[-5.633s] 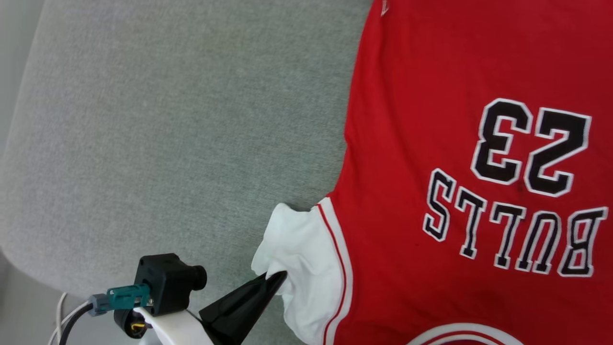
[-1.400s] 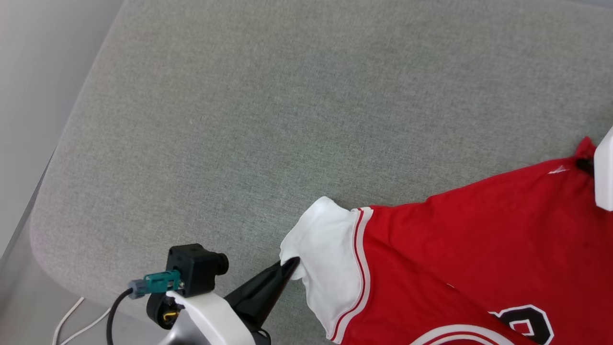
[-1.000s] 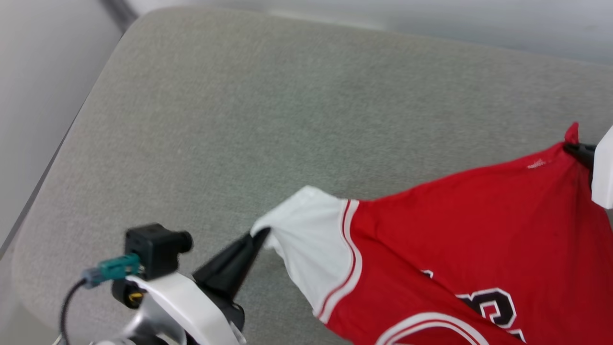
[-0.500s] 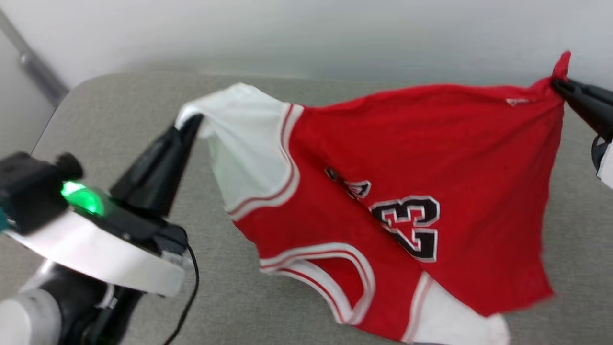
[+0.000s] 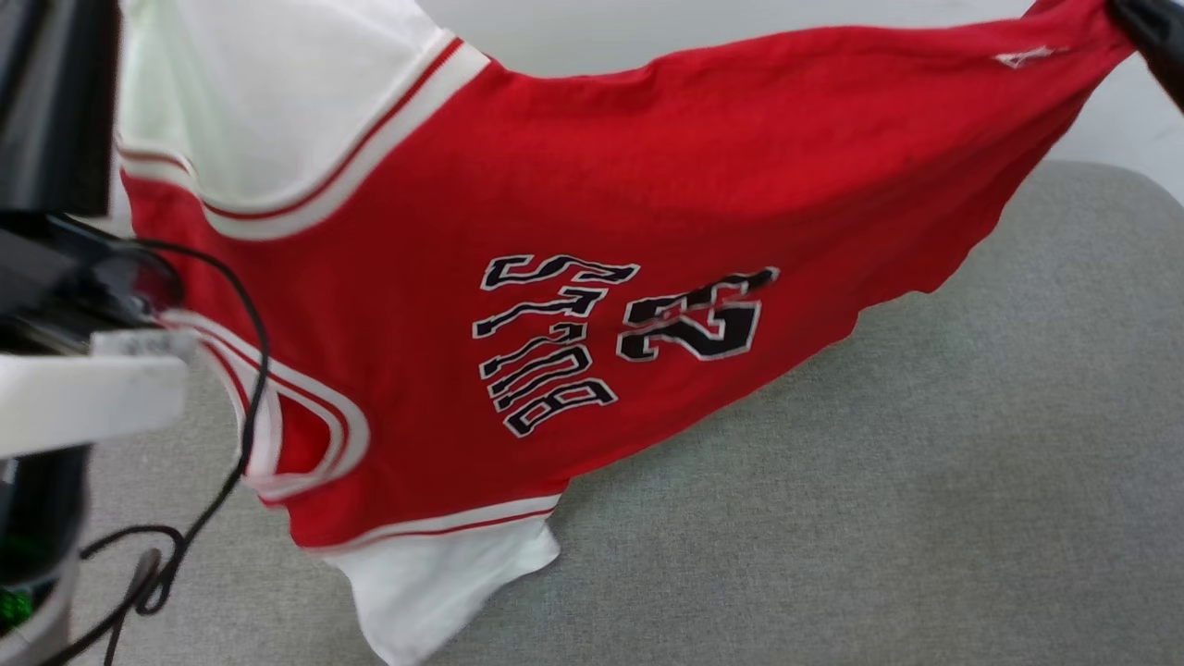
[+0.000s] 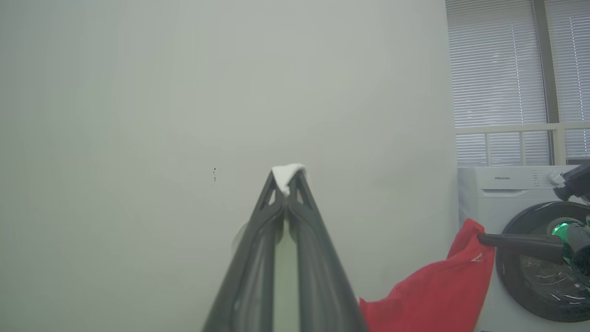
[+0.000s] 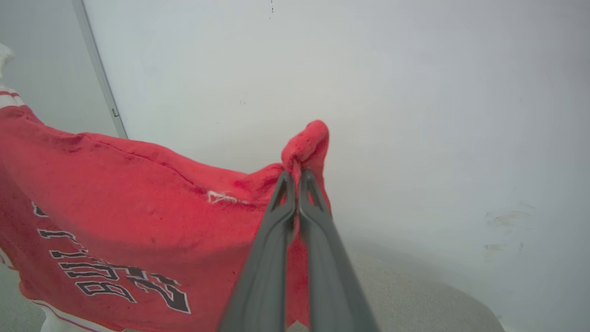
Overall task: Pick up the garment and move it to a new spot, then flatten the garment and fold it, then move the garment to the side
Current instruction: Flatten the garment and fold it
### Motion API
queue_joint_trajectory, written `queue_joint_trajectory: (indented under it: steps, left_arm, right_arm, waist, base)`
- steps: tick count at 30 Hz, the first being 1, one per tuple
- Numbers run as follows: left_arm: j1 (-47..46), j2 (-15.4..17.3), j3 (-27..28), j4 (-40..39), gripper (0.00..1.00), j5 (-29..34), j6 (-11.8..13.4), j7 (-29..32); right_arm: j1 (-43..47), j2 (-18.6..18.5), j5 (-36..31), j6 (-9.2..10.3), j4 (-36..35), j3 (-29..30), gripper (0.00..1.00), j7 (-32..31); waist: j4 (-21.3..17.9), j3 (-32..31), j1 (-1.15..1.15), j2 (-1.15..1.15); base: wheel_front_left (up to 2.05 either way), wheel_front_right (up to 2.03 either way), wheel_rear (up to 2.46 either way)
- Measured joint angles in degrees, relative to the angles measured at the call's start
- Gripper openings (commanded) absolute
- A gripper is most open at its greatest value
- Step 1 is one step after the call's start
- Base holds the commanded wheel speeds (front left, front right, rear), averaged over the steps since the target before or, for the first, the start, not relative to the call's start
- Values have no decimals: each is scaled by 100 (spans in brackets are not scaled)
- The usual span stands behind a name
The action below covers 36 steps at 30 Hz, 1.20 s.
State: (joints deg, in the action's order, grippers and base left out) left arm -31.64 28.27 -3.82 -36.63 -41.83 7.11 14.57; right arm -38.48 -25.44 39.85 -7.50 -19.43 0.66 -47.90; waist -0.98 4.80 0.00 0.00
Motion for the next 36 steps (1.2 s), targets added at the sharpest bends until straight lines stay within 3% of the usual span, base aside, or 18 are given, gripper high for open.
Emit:
queue_joint_trajectory:
  steps: [11, 18, 29, 36]
  left_arm:
    - [-1965, 288, 283, 893, 0, -2, 29, 216]
    - [-3668, 360, 86, 2059, 0, 27, -269, 192]
    - [-6411, 102, -511, 4245, 0, 599, -751, -341]
    - [-7233, -212, -692, 5534, 0, 834, -914, -1020]
  right_arm:
    - [-910, 83, -319, 0, 112, 153, 0, 471]
    - [-1972, 46, -645, 0, 754, -15, 0, 975]
    - [-4214, 354, -1518, 0, 2582, -180, 0, 2298]
    - [-5065, 628, -2070, 0, 3830, -226, 0, 3360]
  waist:
    - [-148, 715, 0, 0]
    - [-166, 1491, 1, 0]
    - [-151, 2694, 2, 0]
    - [-149, 3229, 2, 0]
  base:
    - [0, 0, 0]
    - [0, 0, 0]
    - [0, 0, 0]
    - [0, 0, 0]
